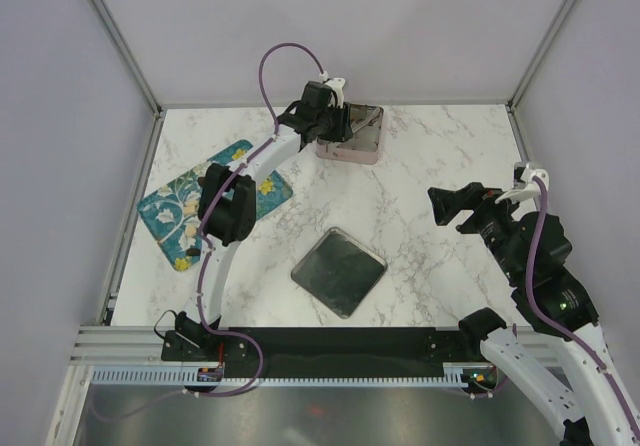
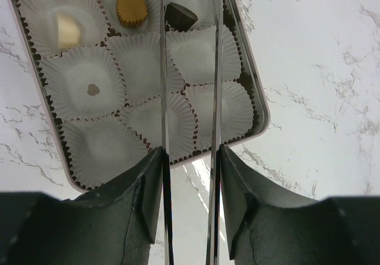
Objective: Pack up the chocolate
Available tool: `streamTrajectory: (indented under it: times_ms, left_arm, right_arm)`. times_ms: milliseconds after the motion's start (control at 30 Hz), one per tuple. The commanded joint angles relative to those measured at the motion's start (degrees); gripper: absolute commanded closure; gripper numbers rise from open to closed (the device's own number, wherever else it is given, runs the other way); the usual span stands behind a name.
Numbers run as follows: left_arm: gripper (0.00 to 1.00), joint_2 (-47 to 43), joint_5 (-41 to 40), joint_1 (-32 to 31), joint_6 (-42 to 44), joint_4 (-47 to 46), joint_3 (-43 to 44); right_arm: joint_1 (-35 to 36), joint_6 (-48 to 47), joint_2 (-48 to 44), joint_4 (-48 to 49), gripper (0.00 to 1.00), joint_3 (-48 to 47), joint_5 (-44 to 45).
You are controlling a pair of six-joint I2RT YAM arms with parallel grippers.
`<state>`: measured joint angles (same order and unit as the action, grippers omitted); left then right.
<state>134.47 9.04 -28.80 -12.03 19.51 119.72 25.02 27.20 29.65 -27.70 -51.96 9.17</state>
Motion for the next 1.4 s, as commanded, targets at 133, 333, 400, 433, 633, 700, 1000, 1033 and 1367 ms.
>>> streamTrajectory:
  times_ms: [133,333,400,433,633,700,1000,1033,1367]
  left_arm:
    - [0.52,-7.4,-1.4,-0.6,3.2,-3.2,1.4]
    - [0.58,-17.0,-8.5,-1.1,4.2,1.0,-3.7]
    - [0.59,-22.7,-12.1,-1.1,3.6,3.6,-8.8]
    - [0.59,-24.6,-13.7,-1.1,3.3,4.8,-10.5]
    - [0.59,-38.8,-21.4,2.4,-2.5,19.1,-23.7]
    - [0.58,-43.0,-20.5,3.8,-4.5,20.0,-31.8]
    - [0.57,-59.7,-21.9,17.9,-4.9,27.0,-46.5]
    - [0.57,-60.4,-21.5,19.0,-4.8,27.2,-47.1]
    - [0.52,-58.8,-17.0,23.3,-3.9,25.9,-52.5]
  right_arm:
    - [0.3,0.1,-0.6,1.0,0.07,-2.0,0.6]
    - [0.2,0.0,-0.4,1.0,0.07,-2.2,0.1]
    - [0.4,-0.1,-0.6,0.9,0.07,-2.3,0.0]
    - [0.3,-0.3,-0.7,0.7,0.07,-2.2,0.0]
    - [0.3,-0.2,-1.4,0.5,0.07,-1.6,-0.8]
    - [0.3,0.2,-1.5,0.5,0.07,-1.1,-1.4]
    - [0.3,1.7,-3.0,1.3,0.07,1.0,-4.7]
    - [0.3,1.7,-3.2,1.4,0.07,1.0,-4.9]
    - [0.2,1.9,-4.4,1.4,0.07,0.9,-5.3]
